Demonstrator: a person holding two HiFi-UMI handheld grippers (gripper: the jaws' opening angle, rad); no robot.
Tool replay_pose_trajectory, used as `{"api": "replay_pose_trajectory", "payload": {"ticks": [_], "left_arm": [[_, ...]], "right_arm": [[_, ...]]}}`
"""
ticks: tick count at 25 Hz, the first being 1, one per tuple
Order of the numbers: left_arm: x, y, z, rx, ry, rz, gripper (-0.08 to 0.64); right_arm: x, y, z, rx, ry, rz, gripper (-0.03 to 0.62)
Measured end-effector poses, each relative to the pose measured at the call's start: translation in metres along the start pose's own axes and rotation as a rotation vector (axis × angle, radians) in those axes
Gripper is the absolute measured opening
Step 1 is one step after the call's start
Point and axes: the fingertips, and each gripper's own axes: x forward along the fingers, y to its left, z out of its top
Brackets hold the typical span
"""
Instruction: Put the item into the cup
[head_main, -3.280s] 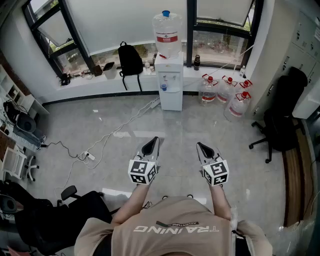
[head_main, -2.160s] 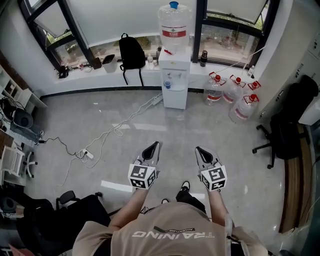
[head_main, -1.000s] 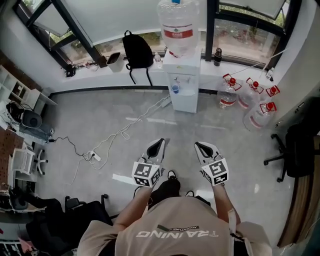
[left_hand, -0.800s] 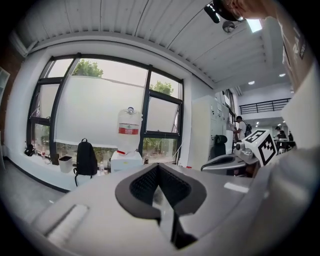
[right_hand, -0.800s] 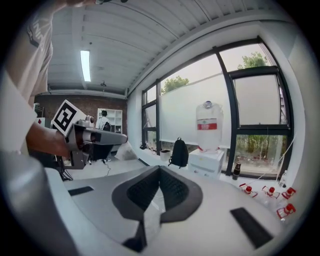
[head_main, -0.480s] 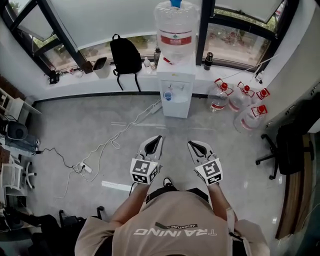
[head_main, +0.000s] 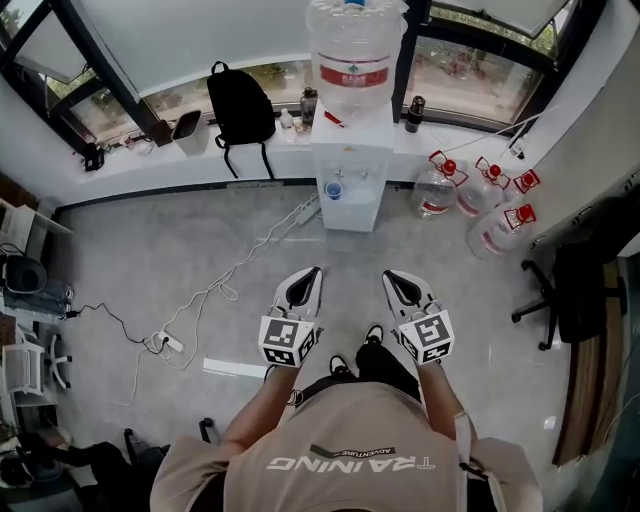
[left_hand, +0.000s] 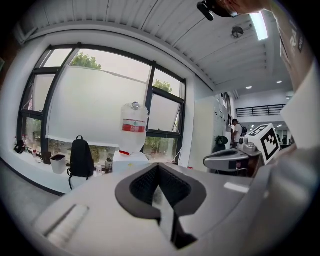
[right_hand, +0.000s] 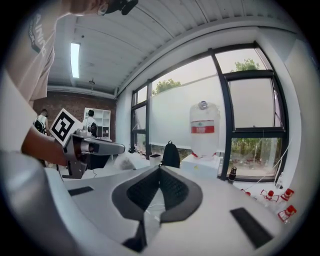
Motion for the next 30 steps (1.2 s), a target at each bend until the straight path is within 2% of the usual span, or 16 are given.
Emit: {"api": "replay_pose_trajectory", "payload": {"ticks": [8,12,15,23,30], "left_arm": [[0.054,0.007,0.0,0.003,0.036,-0.025,0.006],[0.092,0.013,0.016,0.022,0.03,-0.02,0.006],[0.126,0.015,0.027,0.004,0.01,-0.015,0.006],[0.186,0.035,0.032,-0.027,0.022,0.069,0.006],[0.213,0.055,0.025,-0.038,0.065,0.108,0.006]], "right_arm": [[0.047,-0.045,-0.016,0.04,0.009,0.027,0.011],[0.069,-0.083,-0.009,0.031,-0.006,0.042,0.011],[0.08,-0.115,-0.005,0.016,-0.018,0.044,0.011],[0.111,-0.172,-0.019,0.013,0.031,0.117,0.011],[0.139,-0.195,-0.023,0.042,0.04,0.158,0.011]]}}
